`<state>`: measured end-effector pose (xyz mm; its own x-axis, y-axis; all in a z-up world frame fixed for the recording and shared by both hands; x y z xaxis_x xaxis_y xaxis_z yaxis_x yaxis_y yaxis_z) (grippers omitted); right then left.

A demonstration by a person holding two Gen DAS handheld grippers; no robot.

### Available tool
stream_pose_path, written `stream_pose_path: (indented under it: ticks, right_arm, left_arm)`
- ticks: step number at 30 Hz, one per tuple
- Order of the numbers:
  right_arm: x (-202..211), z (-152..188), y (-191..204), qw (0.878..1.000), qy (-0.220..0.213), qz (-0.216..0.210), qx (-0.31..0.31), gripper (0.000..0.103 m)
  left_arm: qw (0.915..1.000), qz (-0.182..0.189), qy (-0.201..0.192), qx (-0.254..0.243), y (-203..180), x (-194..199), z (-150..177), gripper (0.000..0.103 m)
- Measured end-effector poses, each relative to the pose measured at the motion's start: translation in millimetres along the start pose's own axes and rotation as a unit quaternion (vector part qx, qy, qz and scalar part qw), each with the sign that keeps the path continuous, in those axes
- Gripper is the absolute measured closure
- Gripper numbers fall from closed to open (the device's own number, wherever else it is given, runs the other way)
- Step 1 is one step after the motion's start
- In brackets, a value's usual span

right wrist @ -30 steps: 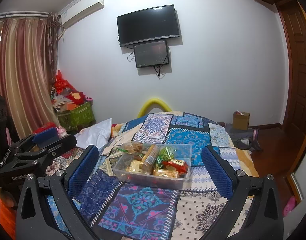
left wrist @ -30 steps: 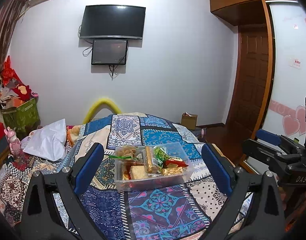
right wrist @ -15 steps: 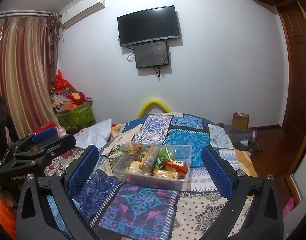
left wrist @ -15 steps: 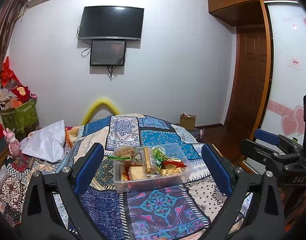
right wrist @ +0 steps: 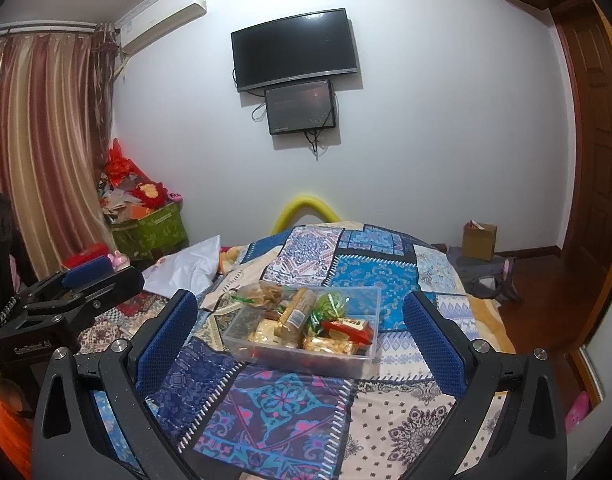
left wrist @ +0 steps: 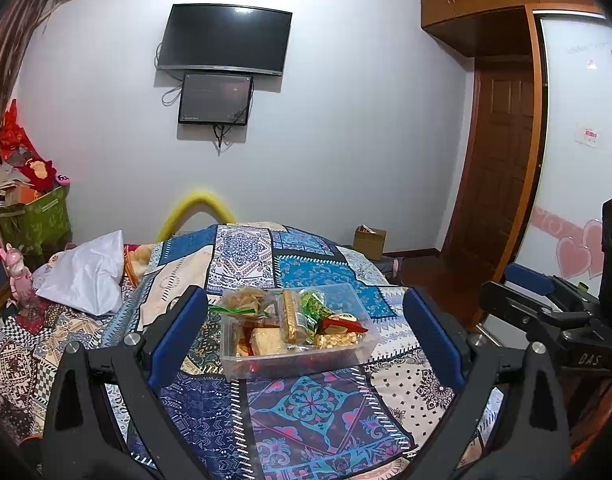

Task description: Organize snacks

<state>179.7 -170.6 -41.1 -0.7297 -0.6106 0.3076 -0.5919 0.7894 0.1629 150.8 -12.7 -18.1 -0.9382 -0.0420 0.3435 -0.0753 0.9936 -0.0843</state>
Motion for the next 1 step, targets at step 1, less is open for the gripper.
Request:
stream_pose_path:
  ticks: [1]
  right_arm:
    - [0.0,0.2,0.1,1.0,0.0,0.0,0.0,0.0]
  left_arm:
    - [1.0,0.0,0.001,0.0,-0.1,-0.6,0.5,0.004]
Point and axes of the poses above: each gripper's, at about its wrist camera, not at the fingertips, and x roughly against the way its jaws point, y to its left, z to its underside, the point moved 10 cm from there along -x, roughly the way its jaws point, and after that the axes turned 7 degrees about -z, right-handed, at the moved point
